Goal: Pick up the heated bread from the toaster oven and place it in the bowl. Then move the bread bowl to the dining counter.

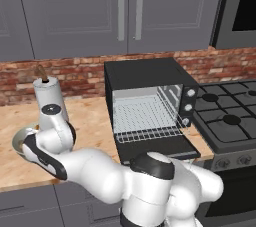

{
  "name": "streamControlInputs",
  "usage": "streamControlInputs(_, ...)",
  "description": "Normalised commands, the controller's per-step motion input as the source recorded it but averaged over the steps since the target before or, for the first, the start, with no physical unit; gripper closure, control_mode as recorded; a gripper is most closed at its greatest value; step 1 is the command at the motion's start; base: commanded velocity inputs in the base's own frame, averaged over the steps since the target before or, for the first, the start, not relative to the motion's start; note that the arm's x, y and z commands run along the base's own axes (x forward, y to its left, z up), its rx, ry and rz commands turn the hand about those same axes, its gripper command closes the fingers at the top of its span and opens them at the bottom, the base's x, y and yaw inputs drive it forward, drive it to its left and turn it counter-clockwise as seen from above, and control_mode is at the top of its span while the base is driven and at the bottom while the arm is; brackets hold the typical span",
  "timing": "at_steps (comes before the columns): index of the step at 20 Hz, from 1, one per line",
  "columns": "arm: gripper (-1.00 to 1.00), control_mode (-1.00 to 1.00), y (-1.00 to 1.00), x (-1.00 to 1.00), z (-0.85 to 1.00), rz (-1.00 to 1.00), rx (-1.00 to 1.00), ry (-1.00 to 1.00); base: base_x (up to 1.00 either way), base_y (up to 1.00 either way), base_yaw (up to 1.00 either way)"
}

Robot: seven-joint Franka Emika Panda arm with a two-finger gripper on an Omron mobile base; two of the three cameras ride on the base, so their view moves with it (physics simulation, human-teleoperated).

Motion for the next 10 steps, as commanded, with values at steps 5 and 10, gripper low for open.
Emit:
streamControlInputs(5,1.00,-1.00,-0.02,0.00,-0.20,0.00,0.00,-0.03,0.00,0.00,0.00)
streamControlInputs(10,1.00,-1.00,0.00,-0.01,0.00,0.00,0.00,0.00,0.00,0.00,0.00)
